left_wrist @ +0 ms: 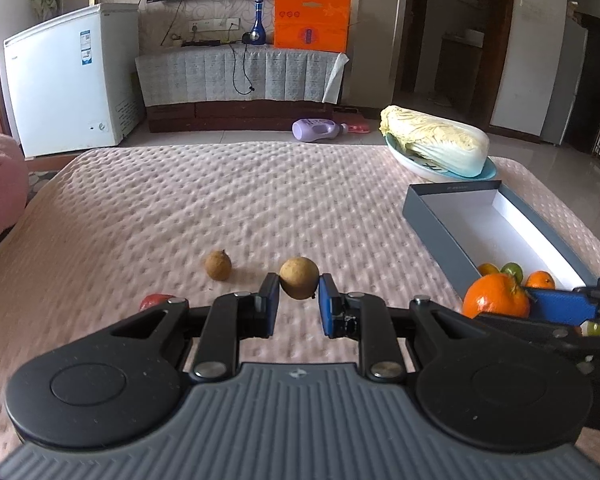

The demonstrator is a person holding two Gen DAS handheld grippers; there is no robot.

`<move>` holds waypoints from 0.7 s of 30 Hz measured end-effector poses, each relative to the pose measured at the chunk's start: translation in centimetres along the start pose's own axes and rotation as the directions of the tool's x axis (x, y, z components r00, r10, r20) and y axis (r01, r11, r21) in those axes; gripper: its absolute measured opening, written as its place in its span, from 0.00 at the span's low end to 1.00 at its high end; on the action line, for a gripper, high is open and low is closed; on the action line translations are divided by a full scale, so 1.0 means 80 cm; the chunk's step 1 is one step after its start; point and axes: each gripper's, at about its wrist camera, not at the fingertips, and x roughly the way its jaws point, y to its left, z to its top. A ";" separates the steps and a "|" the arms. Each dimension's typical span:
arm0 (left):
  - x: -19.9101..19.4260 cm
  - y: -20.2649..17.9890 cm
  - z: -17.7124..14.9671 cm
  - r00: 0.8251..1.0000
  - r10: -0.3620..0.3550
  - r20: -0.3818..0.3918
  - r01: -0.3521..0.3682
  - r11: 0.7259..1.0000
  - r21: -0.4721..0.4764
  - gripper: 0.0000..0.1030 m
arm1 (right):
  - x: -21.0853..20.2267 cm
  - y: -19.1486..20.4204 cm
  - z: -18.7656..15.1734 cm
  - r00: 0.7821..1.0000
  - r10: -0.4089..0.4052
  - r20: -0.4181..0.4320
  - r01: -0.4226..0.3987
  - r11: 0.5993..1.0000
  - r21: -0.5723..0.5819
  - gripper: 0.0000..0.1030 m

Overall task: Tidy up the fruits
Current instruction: 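Carry the brown fruit with the left gripper while the right gripper carries the tangerine toward the box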

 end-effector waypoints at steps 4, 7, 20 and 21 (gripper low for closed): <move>0.000 -0.007 0.001 1.000 -0.009 0.001 0.009 1.000 0.005 0.24 | -0.004 -0.003 0.002 1.000 0.001 0.009 -0.001 1.000 0.005 0.40; 0.001 -0.013 0.002 1.000 -0.014 0.002 0.014 1.000 0.007 0.24 | -0.007 -0.004 0.002 1.000 -0.001 0.016 0.001 1.000 0.003 0.40; 0.000 -0.043 0.009 0.999 -0.048 0.016 0.047 0.999 0.019 0.24 | -0.026 -0.026 0.001 0.999 -0.030 0.038 0.029 0.999 0.021 0.40; 0.000 -0.046 0.009 0.999 -0.051 0.016 0.051 0.999 0.020 0.24 | -0.027 -0.029 0.001 0.999 -0.033 0.039 0.032 0.999 0.023 0.40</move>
